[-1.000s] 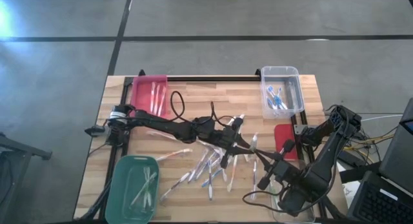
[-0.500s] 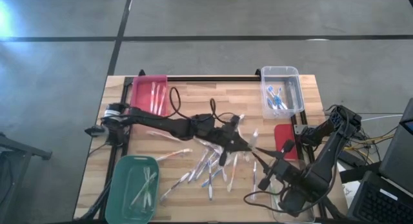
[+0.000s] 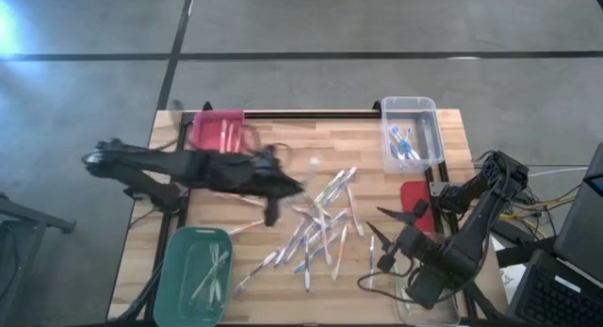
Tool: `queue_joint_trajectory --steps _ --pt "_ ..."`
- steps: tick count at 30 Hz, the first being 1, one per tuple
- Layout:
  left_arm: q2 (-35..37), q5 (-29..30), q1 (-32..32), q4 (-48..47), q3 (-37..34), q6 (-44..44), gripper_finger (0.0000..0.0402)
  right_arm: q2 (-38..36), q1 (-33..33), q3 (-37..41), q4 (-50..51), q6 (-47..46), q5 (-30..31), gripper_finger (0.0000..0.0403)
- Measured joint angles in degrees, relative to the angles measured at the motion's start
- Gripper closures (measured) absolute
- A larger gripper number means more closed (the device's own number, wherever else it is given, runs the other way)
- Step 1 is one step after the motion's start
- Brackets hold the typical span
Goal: Pick & Place Toothbrushes
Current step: Put the green toothbrush into the green bin
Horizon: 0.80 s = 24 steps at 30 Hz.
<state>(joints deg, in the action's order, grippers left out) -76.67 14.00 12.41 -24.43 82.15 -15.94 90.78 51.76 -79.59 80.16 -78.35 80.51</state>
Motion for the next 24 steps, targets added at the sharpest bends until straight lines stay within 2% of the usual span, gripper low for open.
queue_joint_trajectory --steps 6,12,18,24 --pt "8.7 24.5 12.7 -10.9 -0.4 -11.7 0.0376 -1.4 -4.5 3.2 3.6 -6.9 -0.7 0.0194" --pt "10.2 39.1 24.7 -17.7 -0.9 -28.2 0.0376 -4.9 -10.8 7.0 3.6 -6.7 -5.8 0.0187" --pt "7.2 43.9 31.1 -26.1 -0.9 -47.6 0.0376 -9.0 -15.5 12.2 3.4 -6.8 -8.2 0.0177" --pt "4.2 42.0 35.5 -39.2 -0.8 -71.9 0.0376 -13.6 -18.9 16.8 1.7 -7.1 -8.6 0.0167"
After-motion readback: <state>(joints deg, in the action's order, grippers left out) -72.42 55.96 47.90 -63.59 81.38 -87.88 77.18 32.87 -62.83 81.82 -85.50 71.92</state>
